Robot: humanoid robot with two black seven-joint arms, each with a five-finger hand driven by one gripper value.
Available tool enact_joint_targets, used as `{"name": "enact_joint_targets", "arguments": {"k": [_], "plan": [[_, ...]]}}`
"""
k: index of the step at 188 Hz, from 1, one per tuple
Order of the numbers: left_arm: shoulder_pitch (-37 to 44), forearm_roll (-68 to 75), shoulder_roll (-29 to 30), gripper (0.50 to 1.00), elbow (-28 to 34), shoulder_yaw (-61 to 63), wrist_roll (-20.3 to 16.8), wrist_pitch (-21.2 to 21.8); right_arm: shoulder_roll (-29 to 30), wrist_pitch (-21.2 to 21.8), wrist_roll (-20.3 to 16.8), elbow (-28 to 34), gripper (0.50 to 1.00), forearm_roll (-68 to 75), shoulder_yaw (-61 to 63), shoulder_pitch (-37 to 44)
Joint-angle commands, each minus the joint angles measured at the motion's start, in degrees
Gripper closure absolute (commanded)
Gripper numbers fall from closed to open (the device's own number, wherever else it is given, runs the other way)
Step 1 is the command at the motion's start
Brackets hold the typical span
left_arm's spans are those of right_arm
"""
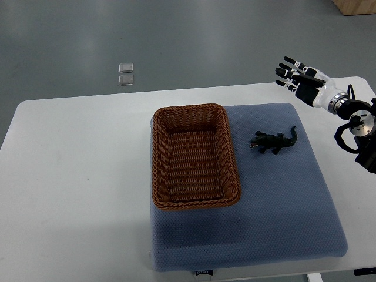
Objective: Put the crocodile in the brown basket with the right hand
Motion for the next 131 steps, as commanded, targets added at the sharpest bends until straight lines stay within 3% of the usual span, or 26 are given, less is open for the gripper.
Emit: {"name": "enact_joint_targets", "arguments": {"k": [1,131], "plan": [[0.0,0.09,0.0,0.5,-0.2,0.01,0.01,-0.06,-0.09,0.0,0.09,0.0,0.556,-0.09,0.0,-0.21],[-0.35,0.0,0.0,0.5,0.33,0.01,0.19,0.2,-0.44,0.0,0.44,0.0,0.558,-3.51,-1.23,0.23]]}}
